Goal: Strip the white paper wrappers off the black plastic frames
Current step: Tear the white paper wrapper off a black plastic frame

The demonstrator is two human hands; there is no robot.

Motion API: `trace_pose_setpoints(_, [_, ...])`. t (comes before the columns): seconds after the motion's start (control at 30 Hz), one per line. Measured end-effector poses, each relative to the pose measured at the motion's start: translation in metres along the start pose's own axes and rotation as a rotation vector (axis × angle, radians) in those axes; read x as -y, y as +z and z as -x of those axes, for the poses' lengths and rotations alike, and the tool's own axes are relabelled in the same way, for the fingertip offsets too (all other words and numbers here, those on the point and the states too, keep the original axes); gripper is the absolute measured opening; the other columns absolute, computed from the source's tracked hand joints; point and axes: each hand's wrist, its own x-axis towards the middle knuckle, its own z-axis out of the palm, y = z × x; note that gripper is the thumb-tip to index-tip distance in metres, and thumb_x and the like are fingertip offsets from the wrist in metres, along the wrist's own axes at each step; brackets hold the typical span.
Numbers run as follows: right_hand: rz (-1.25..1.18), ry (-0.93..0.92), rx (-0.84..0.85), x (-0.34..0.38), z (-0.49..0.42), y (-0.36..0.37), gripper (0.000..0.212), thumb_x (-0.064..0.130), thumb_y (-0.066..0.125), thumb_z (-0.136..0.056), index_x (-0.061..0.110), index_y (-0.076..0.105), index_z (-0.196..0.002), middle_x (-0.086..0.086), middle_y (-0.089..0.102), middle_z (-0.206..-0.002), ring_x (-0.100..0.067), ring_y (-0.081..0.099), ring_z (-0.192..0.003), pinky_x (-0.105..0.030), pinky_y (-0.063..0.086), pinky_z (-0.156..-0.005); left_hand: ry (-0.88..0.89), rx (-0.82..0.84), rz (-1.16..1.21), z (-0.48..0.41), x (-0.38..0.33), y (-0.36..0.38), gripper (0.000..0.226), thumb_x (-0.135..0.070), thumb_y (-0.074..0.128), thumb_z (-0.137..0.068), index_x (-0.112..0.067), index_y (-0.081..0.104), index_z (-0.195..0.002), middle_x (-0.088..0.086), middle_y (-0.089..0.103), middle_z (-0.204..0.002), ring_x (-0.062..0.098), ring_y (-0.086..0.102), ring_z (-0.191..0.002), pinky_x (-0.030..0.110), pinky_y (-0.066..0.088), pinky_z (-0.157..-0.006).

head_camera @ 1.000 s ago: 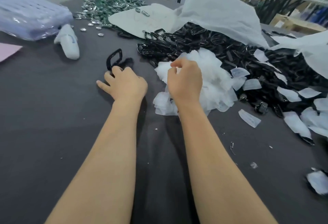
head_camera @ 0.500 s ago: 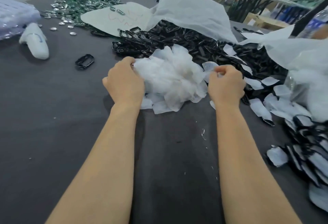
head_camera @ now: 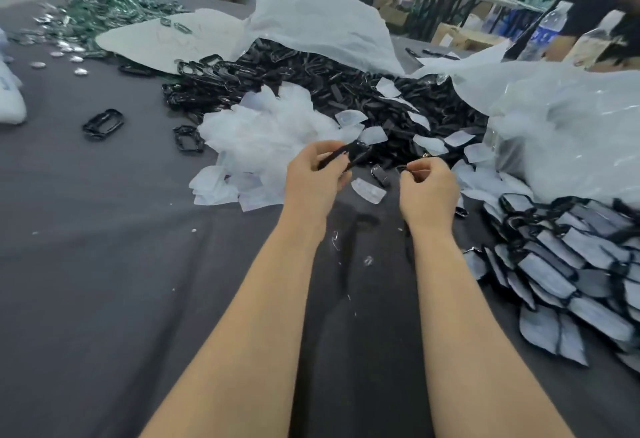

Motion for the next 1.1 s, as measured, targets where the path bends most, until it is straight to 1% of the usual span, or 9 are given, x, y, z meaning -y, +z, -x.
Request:
trace_pose_setpoints(0.07, [-0.142, 0.052, 0.032, 0.005, 0.005, -0.001, 0.016, 0.002, 0.05, -0.088, 0.015, 0.059, -0.09, -0.002, 0.062, -0.091, -0.019, 0.062, -0.086, -0.017, 0.046, -0.069, 0.006, -0.039, -0.082, 0.0, 0.009, -0.003, 0.024, 0.001, 0.06, -0.087, -0.022, 0.063, -0.079, -0.005, 0.062, -0.075, 0.008, 0.058, -0.071, 0.014, 0.047, -0.064])
trace_pose_setpoints(0.17, [-0.399, 0.164, 0.138, 0.016, 0.014, 0.005, 0.025, 0.001, 0.049, -0.089, 0.021, 0.06, -0.078, 0.002, 0.062, -0.074, -0.01, 0.064, -0.063, -0.031, 0.057, -0.074, 0.043, -0.047, -0.163, 0.0, 0.013, -0.005, 0.029, 0.002, 0.057, -0.087, -0.024, 0.064, -0.073, -0.006, 0.063, -0.069, 0.005, 0.054, -0.063, 0.011, 0.042, -0.057])
trace_pose_setpoints(0.27, [-0.53, 0.212, 0.247, 0.024, 0.026, 0.016, 0.014, 0.013, 0.054, -0.093, 0.009, 0.067, -0.088, 0.0, 0.065, -0.072, -0.002, 0.062, -0.055, -0.024, 0.057, -0.067, 0.06, -0.014, -0.212, 0.0, 0.015, -0.007, 0.024, 0.001, 0.061, -0.086, -0.021, 0.066, -0.079, 0.0, 0.069, -0.08, 0.008, 0.063, -0.074, 0.016, 0.051, -0.068])
trace_pose_setpoints(0.37, [-0.617, 0.206, 0.274, 0.026, 0.03, 0.02, 0.018, 0.018, 0.056, -0.095, 0.003, 0.067, -0.092, -0.001, 0.065, -0.075, -0.004, 0.063, -0.06, -0.022, 0.056, -0.066, 0.065, -0.015, -0.178, -0.001, 0.014, -0.005, 0.024, 0.002, 0.054, -0.089, -0.017, 0.067, -0.08, 0.002, 0.07, -0.081, 0.009, 0.067, -0.076, 0.019, 0.054, -0.074])
trace_pose_setpoints(0.53, [-0.541, 0.136, 0.252, 0.023, 0.03, 0.02, 0.008, 0.015, 0.061, -0.091, 0.015, 0.065, -0.084, 0.001, 0.067, -0.075, -0.012, 0.064, -0.07, -0.035, 0.056, -0.078, 0.116, -0.035, -0.229, -0.001, 0.014, -0.002, 0.025, -0.007, 0.052, -0.09, -0.021, 0.068, -0.078, 0.007, 0.071, -0.09, 0.02, 0.069, -0.088, 0.033, 0.057, -0.085])
trace_pose_setpoints(0.63, [-0.5, 0.133, 0.222, 0.023, 0.029, 0.022, 0.017, 0.015, 0.062, -0.089, 0.024, 0.062, -0.075, 0.004, 0.065, -0.07, -0.014, 0.062, -0.071, -0.043, 0.056, -0.083, 0.176, -0.038, -0.247, 0.001, 0.016, -0.002, 0.017, -0.011, 0.056, -0.092, -0.026, 0.061, -0.085, 0.013, 0.068, -0.097, 0.026, 0.068, -0.091, 0.04, 0.057, -0.085])
trace_pose_setpoints(0.83, [-0.448, 0.095, 0.241, 0.023, 0.03, 0.022, 0.011, 0.017, 0.061, -0.09, 0.022, 0.064, -0.08, 0.004, 0.065, -0.07, -0.011, 0.06, -0.067, -0.041, 0.056, -0.081, 0.176, -0.089, -0.174, 0.002, 0.018, -0.003, 0.023, -0.005, 0.049, -0.096, -0.024, 0.04, -0.105, 0.014, 0.067, -0.095, 0.017, 0.071, -0.076, 0.02, 0.056, -0.066])
trace_pose_setpoints(0.97, [-0.535, 0.068, 0.102, 0.025, 0.031, 0.02, 0.018, 0.004, 0.053, -0.091, 0.02, 0.059, -0.099, 0.003, 0.062, -0.083, -0.016, 0.063, -0.072, -0.029, 0.055, -0.076, 0.144, -0.127, -0.155, -0.002, 0.017, -0.004, 0.018, -0.005, 0.045, -0.098, -0.008, 0.047, -0.116, 0.013, 0.067, -0.1, 0.015, 0.07, -0.081, 0.017, 0.056, -0.064])
trace_pose_setpoints(1.1, [-0.602, 0.032, 0.057, 0.029, 0.033, 0.018, 0.021, 0.002, 0.057, -0.088, 0.02, 0.051, -0.097, -0.001, 0.063, -0.088, -0.026, 0.065, -0.088, -0.041, 0.054, -0.087, 0.131, -0.139, -0.146, -0.004, 0.019, -0.003, 0.016, -0.006, 0.043, -0.099, -0.005, 0.053, -0.111, 0.011, 0.069, -0.1, 0.012, 0.07, -0.081, 0.015, 0.053, -0.062])
